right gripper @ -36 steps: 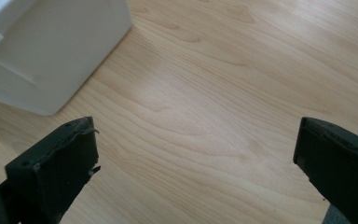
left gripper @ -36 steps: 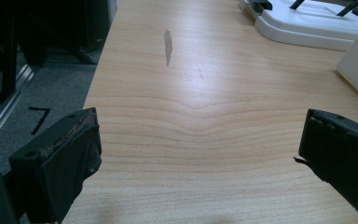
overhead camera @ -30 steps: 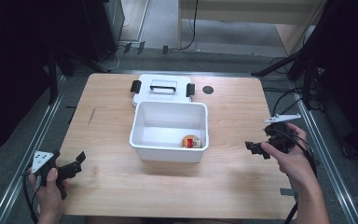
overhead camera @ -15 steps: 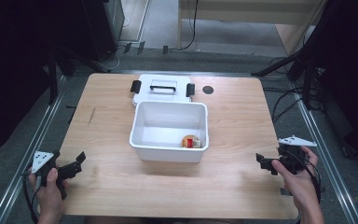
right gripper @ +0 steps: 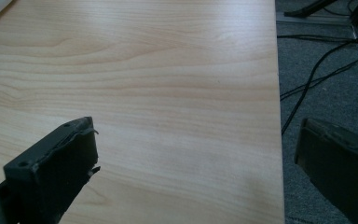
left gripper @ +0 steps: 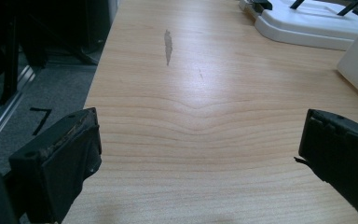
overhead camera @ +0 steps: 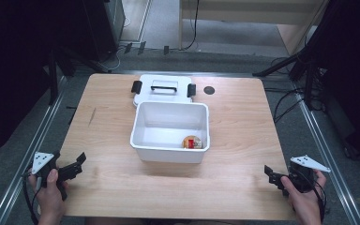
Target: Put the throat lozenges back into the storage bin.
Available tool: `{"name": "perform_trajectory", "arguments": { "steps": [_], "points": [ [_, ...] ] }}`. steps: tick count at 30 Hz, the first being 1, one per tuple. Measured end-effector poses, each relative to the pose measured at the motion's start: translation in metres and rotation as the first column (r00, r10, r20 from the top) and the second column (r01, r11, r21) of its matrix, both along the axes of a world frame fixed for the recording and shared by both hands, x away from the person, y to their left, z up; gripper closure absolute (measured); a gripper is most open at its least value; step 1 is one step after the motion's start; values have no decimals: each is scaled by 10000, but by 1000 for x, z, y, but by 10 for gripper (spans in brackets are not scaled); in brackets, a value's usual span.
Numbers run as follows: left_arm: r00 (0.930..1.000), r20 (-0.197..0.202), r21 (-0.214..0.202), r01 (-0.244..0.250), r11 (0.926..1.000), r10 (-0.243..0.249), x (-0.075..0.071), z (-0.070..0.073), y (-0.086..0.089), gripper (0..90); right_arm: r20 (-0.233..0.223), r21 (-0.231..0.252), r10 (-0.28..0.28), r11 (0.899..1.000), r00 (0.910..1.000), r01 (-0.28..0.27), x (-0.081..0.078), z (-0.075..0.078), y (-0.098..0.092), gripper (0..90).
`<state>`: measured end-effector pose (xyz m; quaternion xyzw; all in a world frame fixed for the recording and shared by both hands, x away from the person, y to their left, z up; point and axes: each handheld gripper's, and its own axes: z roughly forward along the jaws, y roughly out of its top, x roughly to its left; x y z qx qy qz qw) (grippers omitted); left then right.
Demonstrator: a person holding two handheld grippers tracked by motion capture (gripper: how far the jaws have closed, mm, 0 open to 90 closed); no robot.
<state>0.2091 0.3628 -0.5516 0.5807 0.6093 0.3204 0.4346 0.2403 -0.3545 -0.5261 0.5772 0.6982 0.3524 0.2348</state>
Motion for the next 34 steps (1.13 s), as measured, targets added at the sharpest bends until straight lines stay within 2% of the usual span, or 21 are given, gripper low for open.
{"name": "perform_trajectory", "arguments": {
  "steps": [4,9,13,16,19,23,27,31,34],
  "points": [
    [10000,-7,-2,-2,10000,2,0,0,0,0,25,106,-44,9999,10000,43,-7,-7,-4,0],
    [10000,-63,-14,21,10000,-21,0,0,0,0,221,-74,-62,10000,9997,63,-16,-18,-2,0],
    [9999,-93,-33,48,10000,-49,1,0,0,0,345,-274,-180,9994,9992,189,-17,-20,0,0],
    [9999,-139,40,71,10000,-70,1,0,0,0,438,-99,-314,9994,9985,319,-18,-21,1,0],
    [9998,-190,143,85,9999,-82,2,0,-1,0,529,-223,-344,9991,9980,356,-19,-22,2,0],
    [9998,-185,282,101,9996,-96,2,0,-3,0,452,-131,-374,9992,9983,380,-18,-23,1,0],
    [9996,-248,216,152,9997,-147,3,0,-2,0,103,-142,-413,9990,9991,414,-15,-24,1,0],
    [9994,-308,29,131,9999,-130,3,0,0,0,-195,-572,-615,9965,9979,602,-12,-25,6,0],
    [9996,-284,-68,78,9999,-80,3,0,1,0,-149,-934,-622,9938,9980,606,-12,-26,9,0]
  ]
}}
